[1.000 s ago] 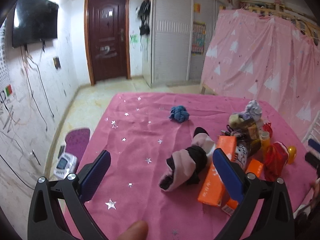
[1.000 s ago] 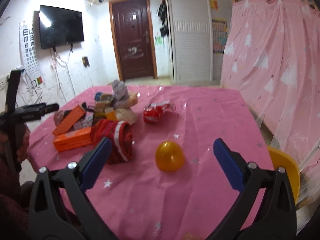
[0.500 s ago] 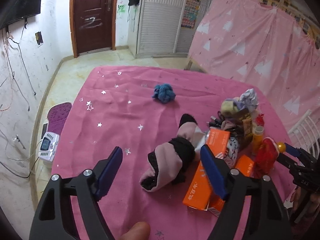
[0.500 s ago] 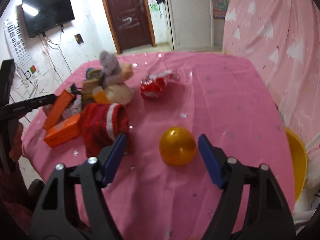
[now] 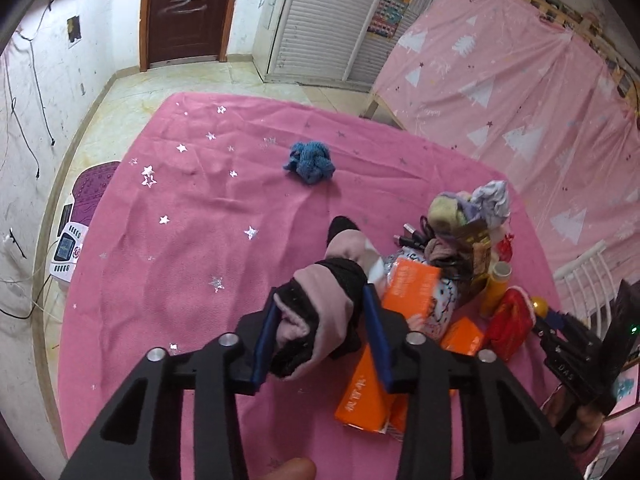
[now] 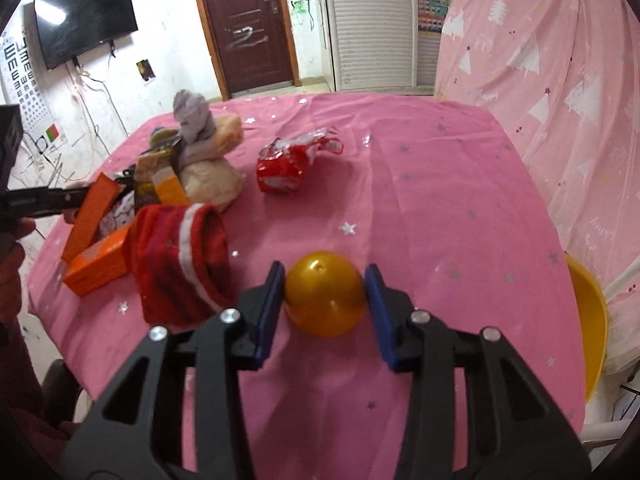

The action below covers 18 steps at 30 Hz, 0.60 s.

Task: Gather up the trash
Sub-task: 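Grasp the yellow ball with the right tool while the left tool grasps the pink glove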

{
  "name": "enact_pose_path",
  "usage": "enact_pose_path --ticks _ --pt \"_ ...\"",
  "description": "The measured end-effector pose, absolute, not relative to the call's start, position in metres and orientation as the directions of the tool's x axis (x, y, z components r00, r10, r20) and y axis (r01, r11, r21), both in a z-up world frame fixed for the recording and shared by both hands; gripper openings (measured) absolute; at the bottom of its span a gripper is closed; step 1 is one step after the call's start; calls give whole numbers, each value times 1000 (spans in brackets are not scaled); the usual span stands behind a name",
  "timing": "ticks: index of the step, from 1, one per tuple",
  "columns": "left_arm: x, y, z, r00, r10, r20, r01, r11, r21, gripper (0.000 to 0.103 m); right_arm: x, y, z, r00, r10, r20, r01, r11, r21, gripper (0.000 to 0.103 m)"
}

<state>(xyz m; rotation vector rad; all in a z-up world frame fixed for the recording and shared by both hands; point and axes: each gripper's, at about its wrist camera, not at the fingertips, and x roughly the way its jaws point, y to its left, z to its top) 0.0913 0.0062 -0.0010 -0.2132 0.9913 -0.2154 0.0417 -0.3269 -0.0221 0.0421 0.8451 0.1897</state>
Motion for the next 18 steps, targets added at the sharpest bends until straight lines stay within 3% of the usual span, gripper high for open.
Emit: enact_pose_path --ticks 8,18 --pt "77 5 33 629 -194 -753 59 978 -202 27 43 -332 -10 680 182 -710 -144 983 114 39" --pt "72 -35 80 680 -227 -698 148 974 -172 27 45 -382 8 729 141 -670 -63 988 141 39"
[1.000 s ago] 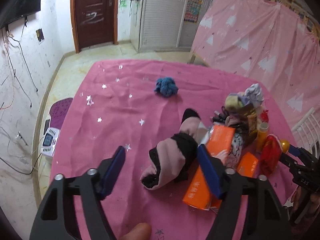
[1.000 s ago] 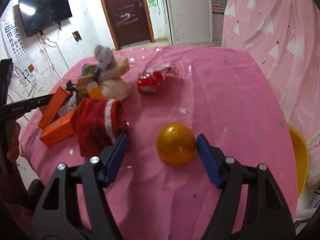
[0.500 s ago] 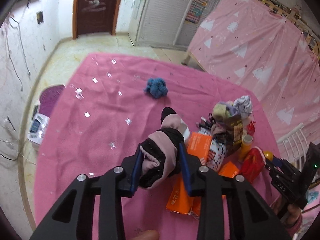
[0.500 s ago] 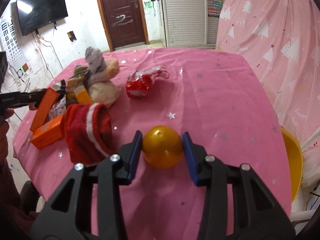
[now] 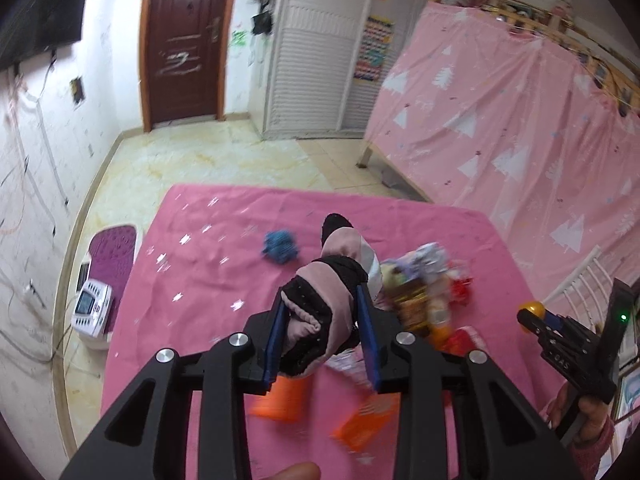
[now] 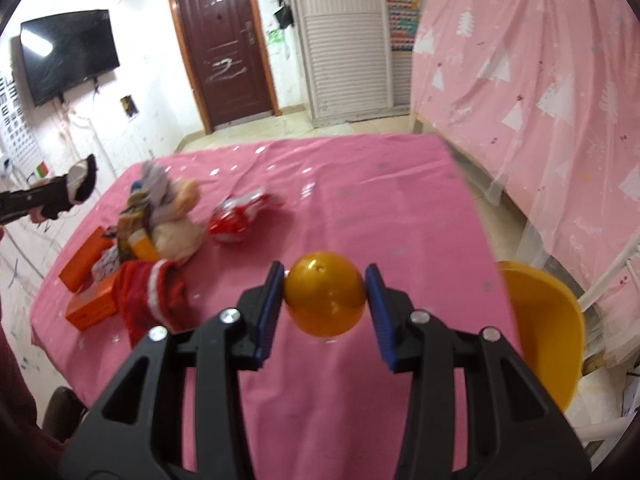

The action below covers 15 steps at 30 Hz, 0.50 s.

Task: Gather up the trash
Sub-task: 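Grasp the yellow ball with the right tool while the left tool grasps the pink glove, then carry both items to the yellow bin and open both tools to drop them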

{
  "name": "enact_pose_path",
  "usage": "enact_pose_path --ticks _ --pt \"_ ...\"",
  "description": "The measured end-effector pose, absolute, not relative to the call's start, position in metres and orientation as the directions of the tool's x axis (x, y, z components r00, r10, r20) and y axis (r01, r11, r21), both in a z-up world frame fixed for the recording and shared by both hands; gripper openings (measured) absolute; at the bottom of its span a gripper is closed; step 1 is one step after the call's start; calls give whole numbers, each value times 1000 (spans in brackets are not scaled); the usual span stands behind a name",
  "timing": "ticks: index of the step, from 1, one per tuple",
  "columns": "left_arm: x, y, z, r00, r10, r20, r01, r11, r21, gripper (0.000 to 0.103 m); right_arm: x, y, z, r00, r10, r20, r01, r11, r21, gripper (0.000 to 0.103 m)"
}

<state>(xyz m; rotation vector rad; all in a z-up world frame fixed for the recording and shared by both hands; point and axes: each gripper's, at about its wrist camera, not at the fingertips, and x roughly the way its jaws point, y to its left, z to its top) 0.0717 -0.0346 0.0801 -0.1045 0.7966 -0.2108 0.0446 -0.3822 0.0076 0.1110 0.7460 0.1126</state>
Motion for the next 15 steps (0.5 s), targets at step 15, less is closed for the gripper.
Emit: enact_pose_path --ticks 15 --pt "82 -271 89 542 -431 -721 490 859 -146 27 3 -512 35 792 -36 -609 147 980 133 39"
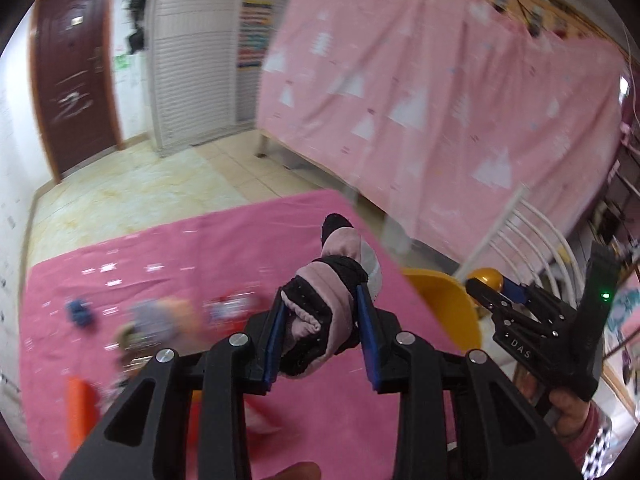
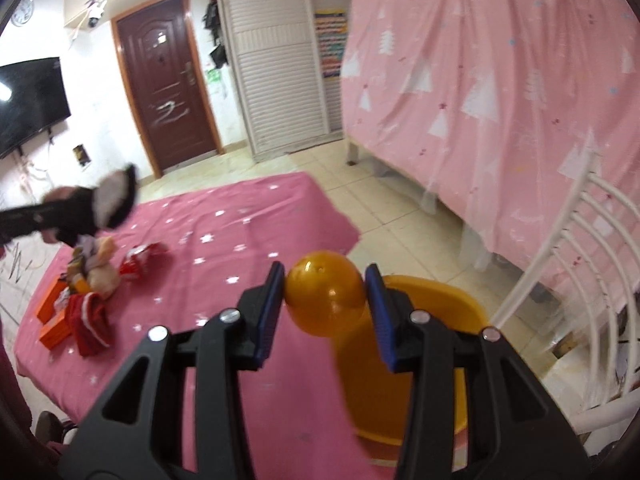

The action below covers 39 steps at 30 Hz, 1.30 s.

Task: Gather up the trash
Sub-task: 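Carry both items to the yellow bin and open both tools to drop them, then move both tools back over the table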

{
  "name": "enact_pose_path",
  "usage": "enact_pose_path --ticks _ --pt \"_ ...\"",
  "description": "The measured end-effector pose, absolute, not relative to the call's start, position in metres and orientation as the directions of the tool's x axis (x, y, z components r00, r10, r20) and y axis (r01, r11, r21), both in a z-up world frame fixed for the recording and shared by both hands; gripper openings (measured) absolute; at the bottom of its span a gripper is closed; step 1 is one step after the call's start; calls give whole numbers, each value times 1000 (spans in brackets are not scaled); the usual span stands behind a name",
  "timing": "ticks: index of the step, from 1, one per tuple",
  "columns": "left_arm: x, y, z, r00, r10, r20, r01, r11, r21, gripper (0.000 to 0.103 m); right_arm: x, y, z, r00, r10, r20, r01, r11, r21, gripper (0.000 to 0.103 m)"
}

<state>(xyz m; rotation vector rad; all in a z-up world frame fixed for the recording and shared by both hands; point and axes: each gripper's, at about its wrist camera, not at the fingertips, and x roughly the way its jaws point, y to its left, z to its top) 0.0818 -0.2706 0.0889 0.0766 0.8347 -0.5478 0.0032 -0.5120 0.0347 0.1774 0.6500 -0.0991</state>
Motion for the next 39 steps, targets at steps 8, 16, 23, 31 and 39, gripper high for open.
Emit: enact_pose_path --ticks 8,16,23,31,39 --pt "84 -396 46 409 -439 -800 587 798 -138 27 -10 -560 36 803 -73 -591 208 965 162 39" --pt "90 -458 11 330 -425 -843 592 788 -165 40 -16 -595 13 790 -61 -610 251 940 231 39" --pt "98 -459 10 372 -398 -838 545 825 -150 62 -4 -606 -18 746 -30 -665 270 927 261 40" --pt "97 -436 25 398 -408 -822 507 844 -173 63 17 -592 -40 700 -27 -713 265 938 225 45" --pt "92 -395 46 465 -419 -780 458 868 -194 74 24 -580 -44 692 -27 -722 253 945 207 57"
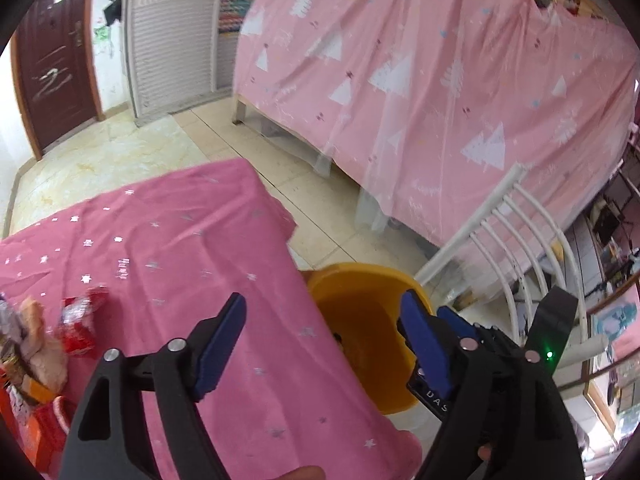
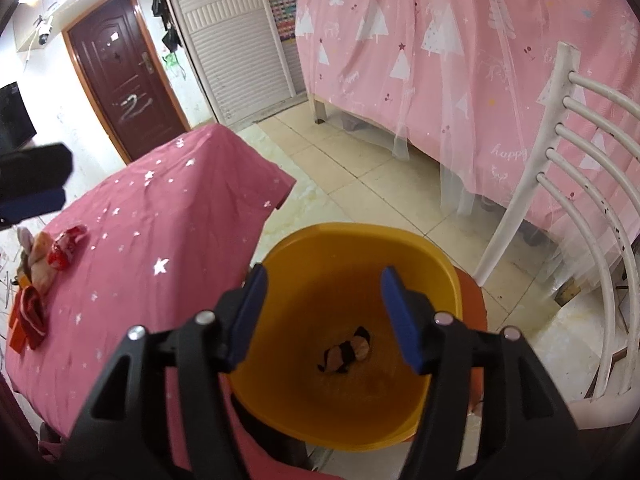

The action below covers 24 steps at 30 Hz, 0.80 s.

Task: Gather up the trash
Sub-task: 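Move both tools back over the table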

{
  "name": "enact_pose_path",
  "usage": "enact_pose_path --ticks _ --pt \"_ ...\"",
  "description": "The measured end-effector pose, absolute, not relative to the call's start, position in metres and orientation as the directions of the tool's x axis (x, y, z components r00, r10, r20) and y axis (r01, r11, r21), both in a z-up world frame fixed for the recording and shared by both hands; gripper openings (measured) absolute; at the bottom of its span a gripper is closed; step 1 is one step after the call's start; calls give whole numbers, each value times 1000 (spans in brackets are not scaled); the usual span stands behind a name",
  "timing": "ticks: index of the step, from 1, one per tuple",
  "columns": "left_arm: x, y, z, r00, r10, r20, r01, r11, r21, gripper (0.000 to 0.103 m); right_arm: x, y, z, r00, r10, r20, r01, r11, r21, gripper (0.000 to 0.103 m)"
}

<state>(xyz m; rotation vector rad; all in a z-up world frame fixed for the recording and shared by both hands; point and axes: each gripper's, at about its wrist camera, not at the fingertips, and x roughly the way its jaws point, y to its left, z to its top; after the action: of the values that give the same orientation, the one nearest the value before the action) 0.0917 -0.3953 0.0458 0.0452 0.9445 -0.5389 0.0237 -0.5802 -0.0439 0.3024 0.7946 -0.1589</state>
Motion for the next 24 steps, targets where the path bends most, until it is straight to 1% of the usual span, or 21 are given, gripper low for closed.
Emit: enact_pose_path --ticks 10,14,21,24 --pt "90 -341 70 517 -414 -749 432 882 -189 78 27 -535 -12 738 5 -675 173 965 197 57" --pt "89 -308 82 546 -400 -736 414 893 -178 78 34 -512 -2 745 32 -666 132 972 194 57" --pt "91 -235 93 594 -325 -736 369 923 -110 79 53 -454 18 750 95 -654 33 983 180 57" --pt "95 -200 94 608 -297 -736 336 936 -100 79 60 -431 22 746 113 -657 -1 986 168 57"
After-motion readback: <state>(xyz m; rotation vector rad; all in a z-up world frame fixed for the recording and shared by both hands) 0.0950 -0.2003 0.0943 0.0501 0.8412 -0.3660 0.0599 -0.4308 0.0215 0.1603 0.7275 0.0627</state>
